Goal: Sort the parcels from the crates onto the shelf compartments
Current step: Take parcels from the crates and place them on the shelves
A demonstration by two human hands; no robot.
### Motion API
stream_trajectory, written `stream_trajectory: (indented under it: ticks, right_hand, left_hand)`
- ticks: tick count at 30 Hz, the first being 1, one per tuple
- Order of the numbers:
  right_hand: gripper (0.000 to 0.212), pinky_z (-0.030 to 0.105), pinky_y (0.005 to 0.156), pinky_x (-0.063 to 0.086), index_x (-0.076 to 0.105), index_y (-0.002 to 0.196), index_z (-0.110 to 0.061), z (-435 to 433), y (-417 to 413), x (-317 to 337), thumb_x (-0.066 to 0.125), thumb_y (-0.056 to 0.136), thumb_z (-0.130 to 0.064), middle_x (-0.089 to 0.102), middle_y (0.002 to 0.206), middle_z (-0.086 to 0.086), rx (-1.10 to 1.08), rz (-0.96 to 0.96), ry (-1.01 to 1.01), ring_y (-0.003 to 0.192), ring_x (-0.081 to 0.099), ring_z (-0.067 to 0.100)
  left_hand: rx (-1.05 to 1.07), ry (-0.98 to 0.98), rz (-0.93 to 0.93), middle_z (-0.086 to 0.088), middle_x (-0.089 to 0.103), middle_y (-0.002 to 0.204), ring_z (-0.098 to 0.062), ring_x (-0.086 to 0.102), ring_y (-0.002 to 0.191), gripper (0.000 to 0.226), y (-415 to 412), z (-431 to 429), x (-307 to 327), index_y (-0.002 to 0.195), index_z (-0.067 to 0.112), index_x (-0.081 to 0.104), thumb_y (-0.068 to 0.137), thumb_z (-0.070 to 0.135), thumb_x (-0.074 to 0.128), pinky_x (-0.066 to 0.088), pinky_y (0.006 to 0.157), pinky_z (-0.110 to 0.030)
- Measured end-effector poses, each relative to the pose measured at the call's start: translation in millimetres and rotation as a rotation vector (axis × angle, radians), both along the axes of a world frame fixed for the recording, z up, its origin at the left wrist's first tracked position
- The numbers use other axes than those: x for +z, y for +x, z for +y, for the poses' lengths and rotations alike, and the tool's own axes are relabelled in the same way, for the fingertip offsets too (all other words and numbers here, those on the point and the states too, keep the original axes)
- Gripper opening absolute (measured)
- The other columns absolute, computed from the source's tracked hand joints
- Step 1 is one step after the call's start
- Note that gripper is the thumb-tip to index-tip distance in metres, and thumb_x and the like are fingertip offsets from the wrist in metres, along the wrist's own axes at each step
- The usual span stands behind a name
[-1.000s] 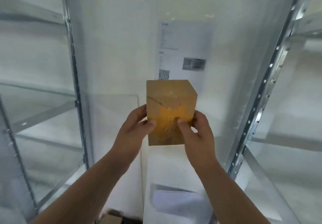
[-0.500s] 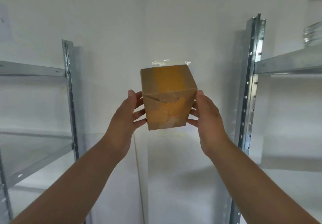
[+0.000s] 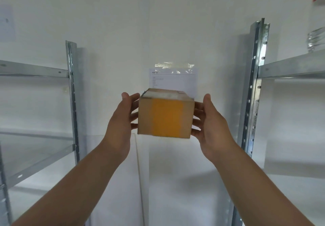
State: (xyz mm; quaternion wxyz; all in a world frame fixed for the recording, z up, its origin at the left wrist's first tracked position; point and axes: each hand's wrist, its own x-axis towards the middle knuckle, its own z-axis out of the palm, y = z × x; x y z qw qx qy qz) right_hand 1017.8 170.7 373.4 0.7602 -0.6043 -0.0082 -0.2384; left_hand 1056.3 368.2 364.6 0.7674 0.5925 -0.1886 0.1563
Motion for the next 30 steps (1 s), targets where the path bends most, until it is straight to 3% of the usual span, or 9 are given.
stream_trajectory:
  ticks: [2,5,9,20,24,30]
  right_hand:
    - [0.052,0.053,0.102,0.058,0.070,0.130,-0.025,-0.1,0.4,-1.3,0.039,0.108,-0.061,0.080,0.118,-0.002,0.015,-0.001,0.019,0.113,0.074,0.027]
    - [0.049,0.054,0.107,0.055,0.070,0.130,-0.028,2.0,0.7,-1.4,0.040,0.108,-0.060,0.079,0.118,-0.005,0.020,0.002,0.002,0.113,0.074,0.025]
    - [0.039,0.051,0.109,0.054,0.073,0.122,-0.025,4.6,0.6,0.2,0.044,0.111,-0.049,0.079,0.116,-0.005,-0.007,0.006,-0.035,0.111,0.074,0.020]
    - [0.035,0.054,0.104,0.056,0.071,0.118,-0.033,5.6,-4.2,-2.2,0.044,0.110,-0.054,0.078,0.117,-0.006,-0.016,0.028,-0.048,0.111,0.073,0.020]
    - [0.033,0.055,0.106,0.054,0.073,0.107,-0.034,9.2,-4.2,-3.4,0.046,0.109,-0.053,0.078,0.111,-0.007,-0.028,0.029,-0.039,0.109,0.072,0.019]
    - [0.042,0.063,0.111,0.047,0.067,0.130,-0.029,14.9,-8.9,-11.8,0.051,0.104,-0.058,0.074,0.125,-0.003,-0.028,0.087,-0.011,0.119,0.068,0.023]
  left_hand:
    - [-0.022,-0.029,0.021,0.012,0.073,0.128,-0.013,0.068,0.112,0.079,-0.2,1.5,-1.5,0.133,0.031,0.068,0.075,0.077,0.043,0.049,0.086,-0.032]
    - [-0.032,-0.017,0.024,0.014,0.073,0.127,-0.011,0.068,0.113,0.075,1.1,2.3,-2.1,0.132,0.033,0.066,0.076,0.076,0.041,0.050,0.095,-0.033]
    - [-0.028,0.027,0.041,0.018,0.074,0.121,-0.010,0.069,0.114,0.068,4.5,3.2,-2.3,0.124,0.040,0.065,0.077,0.079,0.036,0.052,0.094,-0.035]
    - [-0.065,-0.012,0.047,0.004,0.076,0.124,-0.019,0.071,0.119,0.077,4.2,3.6,-12.0,0.136,0.028,0.066,0.082,0.075,0.039,0.055,0.100,-0.043]
    - [-0.083,-0.049,0.066,0.002,0.074,0.128,-0.018,0.068,0.124,0.083,3.3,0.7,-18.0,0.143,0.027,0.062,0.078,0.075,0.044,0.054,0.106,-0.045]
    - [-0.116,-0.014,0.095,0.008,0.074,0.129,-0.014,0.065,0.126,0.083,1.2,-1.6,-27.6,0.139,0.030,0.065,0.075,0.078,0.043,0.046,0.115,-0.056]
